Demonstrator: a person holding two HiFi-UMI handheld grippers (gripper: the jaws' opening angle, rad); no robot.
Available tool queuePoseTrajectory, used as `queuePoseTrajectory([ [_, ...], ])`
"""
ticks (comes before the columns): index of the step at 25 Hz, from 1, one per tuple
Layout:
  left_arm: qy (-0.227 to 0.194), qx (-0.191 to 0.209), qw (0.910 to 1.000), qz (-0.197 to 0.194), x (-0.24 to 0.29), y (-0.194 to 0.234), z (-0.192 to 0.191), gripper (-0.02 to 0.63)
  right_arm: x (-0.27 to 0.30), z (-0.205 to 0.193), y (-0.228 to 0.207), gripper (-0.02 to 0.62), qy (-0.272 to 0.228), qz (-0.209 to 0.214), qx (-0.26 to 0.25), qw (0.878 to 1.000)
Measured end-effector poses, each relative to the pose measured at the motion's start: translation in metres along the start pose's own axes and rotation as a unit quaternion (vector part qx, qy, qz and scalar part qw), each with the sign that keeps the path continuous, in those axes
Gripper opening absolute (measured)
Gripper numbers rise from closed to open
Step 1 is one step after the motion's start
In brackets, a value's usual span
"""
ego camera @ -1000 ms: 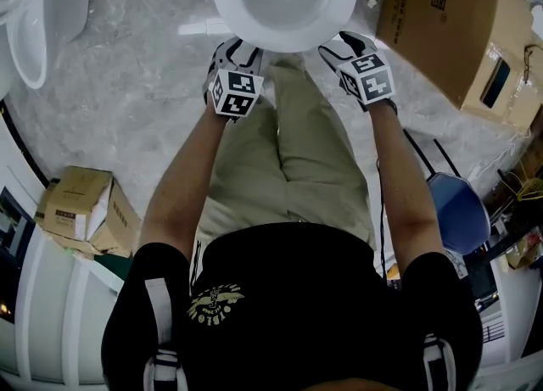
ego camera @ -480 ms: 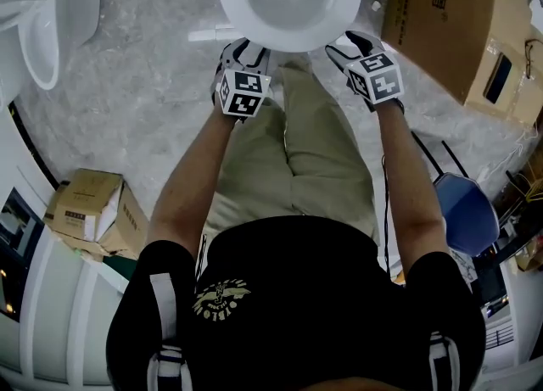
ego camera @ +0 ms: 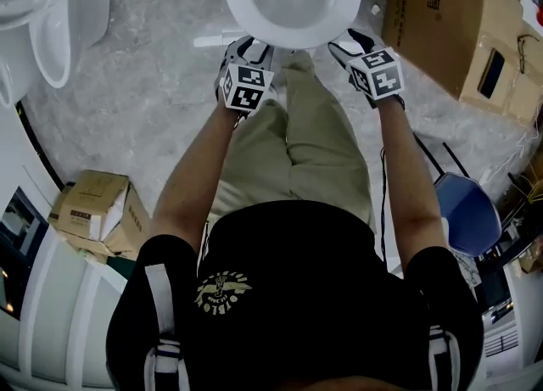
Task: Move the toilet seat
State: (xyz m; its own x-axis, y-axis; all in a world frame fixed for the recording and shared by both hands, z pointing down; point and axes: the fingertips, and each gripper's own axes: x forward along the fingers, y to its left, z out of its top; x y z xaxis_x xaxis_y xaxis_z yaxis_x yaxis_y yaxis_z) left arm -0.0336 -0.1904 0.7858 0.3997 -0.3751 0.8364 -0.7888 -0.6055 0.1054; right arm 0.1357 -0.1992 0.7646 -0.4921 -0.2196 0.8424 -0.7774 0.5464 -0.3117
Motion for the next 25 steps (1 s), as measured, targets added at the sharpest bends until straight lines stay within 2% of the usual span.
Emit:
queuePoseTrajectory([
  [9, 0.015, -0.004, 0.9999, -0.008, -0.023, 0.007, 0.022, 0.178, -0.023, 0.023, 0.004, 0.264, -0.004, -0.003, -0.002, 1.000],
  [25, 0.014, -0.033, 0.9994, 0.003, -0.042, 0.018, 0.059, 0.170, -0.050, 0.058, 0.001, 0.264, -0.002, 0.013, -0.003, 1.000],
])
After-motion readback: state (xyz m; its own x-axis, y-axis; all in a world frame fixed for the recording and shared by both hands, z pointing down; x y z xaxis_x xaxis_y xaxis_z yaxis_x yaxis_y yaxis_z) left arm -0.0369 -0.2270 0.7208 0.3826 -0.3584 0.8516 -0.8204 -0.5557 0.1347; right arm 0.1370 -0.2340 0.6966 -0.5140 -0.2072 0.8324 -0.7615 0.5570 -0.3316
